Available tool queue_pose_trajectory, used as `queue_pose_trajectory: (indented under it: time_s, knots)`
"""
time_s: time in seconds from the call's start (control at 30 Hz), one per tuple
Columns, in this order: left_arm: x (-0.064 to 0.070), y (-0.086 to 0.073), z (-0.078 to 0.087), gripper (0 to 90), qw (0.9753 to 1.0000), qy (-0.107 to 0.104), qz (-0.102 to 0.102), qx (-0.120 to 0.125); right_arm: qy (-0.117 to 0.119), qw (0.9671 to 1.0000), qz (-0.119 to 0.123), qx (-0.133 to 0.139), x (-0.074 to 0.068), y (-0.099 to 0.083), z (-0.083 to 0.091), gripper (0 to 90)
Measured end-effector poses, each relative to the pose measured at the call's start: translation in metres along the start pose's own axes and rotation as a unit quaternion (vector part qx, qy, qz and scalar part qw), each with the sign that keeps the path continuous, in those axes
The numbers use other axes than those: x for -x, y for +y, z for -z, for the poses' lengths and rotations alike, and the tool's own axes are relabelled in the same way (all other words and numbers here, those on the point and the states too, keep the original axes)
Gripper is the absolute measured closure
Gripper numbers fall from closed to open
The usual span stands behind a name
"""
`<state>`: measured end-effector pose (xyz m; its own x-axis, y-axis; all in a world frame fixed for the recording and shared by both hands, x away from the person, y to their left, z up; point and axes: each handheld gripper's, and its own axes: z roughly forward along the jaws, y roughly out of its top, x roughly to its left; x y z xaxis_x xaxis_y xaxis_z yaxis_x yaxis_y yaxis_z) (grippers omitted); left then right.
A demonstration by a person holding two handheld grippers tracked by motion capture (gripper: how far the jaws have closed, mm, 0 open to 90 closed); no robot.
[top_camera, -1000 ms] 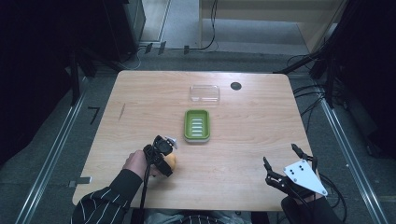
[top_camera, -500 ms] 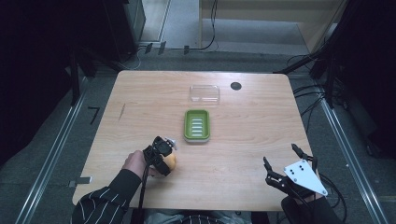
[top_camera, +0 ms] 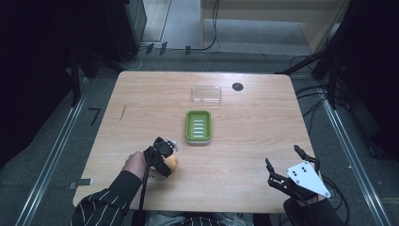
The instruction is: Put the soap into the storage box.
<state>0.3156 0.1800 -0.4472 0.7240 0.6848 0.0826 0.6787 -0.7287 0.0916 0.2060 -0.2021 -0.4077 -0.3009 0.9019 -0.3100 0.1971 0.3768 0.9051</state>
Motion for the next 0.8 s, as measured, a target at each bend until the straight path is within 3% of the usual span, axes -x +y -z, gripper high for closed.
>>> queue_pose_trajectory:
  time_s: [0.37, 0.8]
  knots:
    - [0.009, 0.003, 0.013, 39.6, 0.9998, 0.008, -0.019, 0.008, 0.0, 1.0, 0.0, 0.0, 0.0, 0.0, 0.0, 13.3]
    - [0.005, 0.007, 0.032, 39.6, 0.9994, 0.005, -0.024, 0.025, 0.0, 1.0, 0.002, -0.001, 0.0, 0.0, 0.0, 13.3]
